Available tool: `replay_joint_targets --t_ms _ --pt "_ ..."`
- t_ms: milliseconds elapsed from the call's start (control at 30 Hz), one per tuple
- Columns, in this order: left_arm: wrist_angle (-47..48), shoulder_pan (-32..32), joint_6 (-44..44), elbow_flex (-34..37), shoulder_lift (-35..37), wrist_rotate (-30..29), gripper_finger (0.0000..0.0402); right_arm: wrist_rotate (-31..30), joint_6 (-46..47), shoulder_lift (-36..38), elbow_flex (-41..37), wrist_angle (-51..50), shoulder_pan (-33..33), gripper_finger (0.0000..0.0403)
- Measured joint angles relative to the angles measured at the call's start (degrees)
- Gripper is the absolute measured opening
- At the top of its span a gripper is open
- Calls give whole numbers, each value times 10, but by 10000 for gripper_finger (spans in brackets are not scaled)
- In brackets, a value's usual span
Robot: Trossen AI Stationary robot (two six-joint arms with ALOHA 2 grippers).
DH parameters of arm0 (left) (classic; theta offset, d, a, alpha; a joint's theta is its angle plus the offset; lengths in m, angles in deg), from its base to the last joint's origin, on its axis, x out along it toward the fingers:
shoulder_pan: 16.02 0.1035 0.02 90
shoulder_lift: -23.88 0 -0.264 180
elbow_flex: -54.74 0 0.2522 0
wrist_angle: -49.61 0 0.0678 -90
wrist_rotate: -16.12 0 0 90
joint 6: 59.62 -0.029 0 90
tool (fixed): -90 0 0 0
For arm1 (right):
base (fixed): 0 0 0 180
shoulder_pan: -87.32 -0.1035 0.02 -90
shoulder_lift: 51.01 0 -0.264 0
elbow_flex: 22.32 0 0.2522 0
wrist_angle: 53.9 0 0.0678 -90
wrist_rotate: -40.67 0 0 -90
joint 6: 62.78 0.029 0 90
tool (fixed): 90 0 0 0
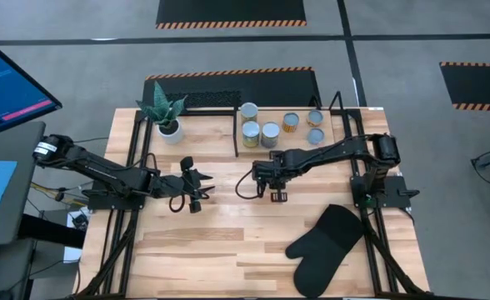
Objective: Pick and place cans onto a shelf
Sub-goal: Put the canned green peas on the shelf
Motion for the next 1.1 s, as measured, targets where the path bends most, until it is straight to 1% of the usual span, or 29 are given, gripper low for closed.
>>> replay_joint_targets --t_ms 267,367,467,567,600,667,833,1000,1100 --pt "0 0 0 0 0 0 139 -6 2 4 -31 26 4 118" --pt "0 0 6 0 0 0 139 -14 36 4 -32 33 4 111" --pt "0 0 10 0 0 0 139 -23 78 3 -32 26 3 78" --pt "0 0 11 0 0 0 139 -26 81 2 -32 10 2 24" --pt "0 0 11 0 0 0 139 -28 82 2 -32 4 -1 15" --pt "0 0 11 0 0 0 139 -38 88 2 -29 -13 -5 15" --pt "6 0 11 0 0 0 139 -67 102 9 -3 -114 -26 6" --pt "16 0 17 0 0 0 139 -105 132 55 13 -179 -31 6" --pt "16 0 19 0 0 0 139 -125 133 78 11 -192 -21 5"
